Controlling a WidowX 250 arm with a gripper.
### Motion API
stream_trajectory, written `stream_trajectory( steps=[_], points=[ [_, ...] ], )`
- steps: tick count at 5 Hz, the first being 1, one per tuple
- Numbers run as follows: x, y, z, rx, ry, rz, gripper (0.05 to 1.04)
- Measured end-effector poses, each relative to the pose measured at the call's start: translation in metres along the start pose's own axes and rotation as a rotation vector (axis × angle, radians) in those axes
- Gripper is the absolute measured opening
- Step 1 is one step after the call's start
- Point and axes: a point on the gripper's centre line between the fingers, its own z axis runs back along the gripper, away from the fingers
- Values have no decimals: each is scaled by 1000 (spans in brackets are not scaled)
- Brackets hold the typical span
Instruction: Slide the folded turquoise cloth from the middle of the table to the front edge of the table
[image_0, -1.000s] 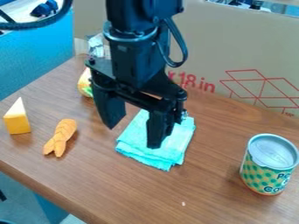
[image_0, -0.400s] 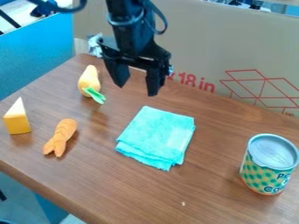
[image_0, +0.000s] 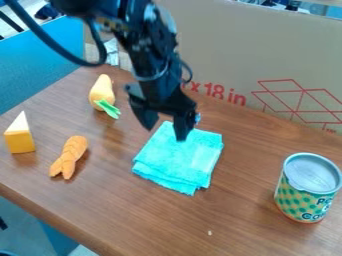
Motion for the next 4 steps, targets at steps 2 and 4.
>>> stream_trajectory(
  steps=[2, 4],
  points=[
    [1, -13, -32, 44, -9, 80, 1001],
    [-9, -25, -54, 132, 15, 107, 1001]
  ],
)
